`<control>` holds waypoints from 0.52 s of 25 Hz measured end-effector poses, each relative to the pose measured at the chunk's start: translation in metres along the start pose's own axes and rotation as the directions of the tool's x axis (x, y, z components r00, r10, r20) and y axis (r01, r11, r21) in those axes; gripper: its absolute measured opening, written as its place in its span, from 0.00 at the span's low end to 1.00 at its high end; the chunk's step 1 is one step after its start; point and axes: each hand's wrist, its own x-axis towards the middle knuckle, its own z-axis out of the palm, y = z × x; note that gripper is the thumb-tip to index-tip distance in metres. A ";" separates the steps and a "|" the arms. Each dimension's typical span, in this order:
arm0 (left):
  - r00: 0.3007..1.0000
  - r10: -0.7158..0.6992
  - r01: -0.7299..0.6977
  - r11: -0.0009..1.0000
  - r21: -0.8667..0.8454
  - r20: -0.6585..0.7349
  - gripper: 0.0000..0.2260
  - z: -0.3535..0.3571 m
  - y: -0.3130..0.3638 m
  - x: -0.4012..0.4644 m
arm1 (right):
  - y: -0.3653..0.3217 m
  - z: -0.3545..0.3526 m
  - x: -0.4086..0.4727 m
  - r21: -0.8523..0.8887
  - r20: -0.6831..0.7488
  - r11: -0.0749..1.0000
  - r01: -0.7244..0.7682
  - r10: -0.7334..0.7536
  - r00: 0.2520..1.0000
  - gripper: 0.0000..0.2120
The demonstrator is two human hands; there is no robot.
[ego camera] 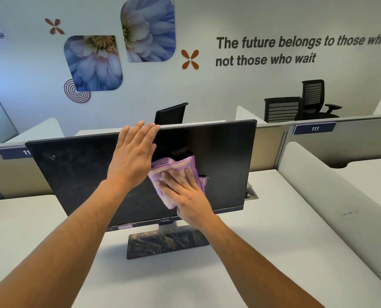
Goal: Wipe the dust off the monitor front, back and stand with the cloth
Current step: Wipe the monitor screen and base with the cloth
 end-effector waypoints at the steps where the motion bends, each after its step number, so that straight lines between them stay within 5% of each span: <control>1: 1.000 0.002 -0.002 1.000 -0.002 -0.002 0.21 0.001 -0.001 0.000 | 0.007 -0.001 -0.007 -0.032 0.011 0.999 0.004 -0.003 1.000 0.37; 3: 1.000 0.004 -0.004 1.000 -0.007 -0.005 0.21 0.002 -0.001 0.000 | 0.026 -0.010 -0.018 -0.032 -0.095 0.992 -0.119 0.116 0.989 0.35; 5: 1.000 0.001 -0.001 1.000 -0.009 -0.008 0.21 0.003 -0.001 0.001 | 0.047 -0.023 -0.026 0.062 -0.260 0.935 -0.349 0.352 0.899 0.31; 9: 1.000 -0.003 0.003 1.000 -0.009 -0.011 0.20 0.004 0.001 0.000 | 0.058 -0.032 -0.025 0.428 -0.301 0.563 -0.707 0.827 0.476 0.36; 12: 1.000 -0.019 0.018 1.000 -0.021 -0.021 0.21 0.004 0.004 0.001 | 0.024 -0.017 -0.027 0.637 -0.103 0.261 -0.725 0.961 0.255 0.38; 13: 0.999 -0.023 0.022 0.999 -0.024 -0.023 0.21 0.005 0.006 0.002 | 0.013 -0.009 -0.029 0.740 0.007 0.084 -0.667 0.991 0.133 0.34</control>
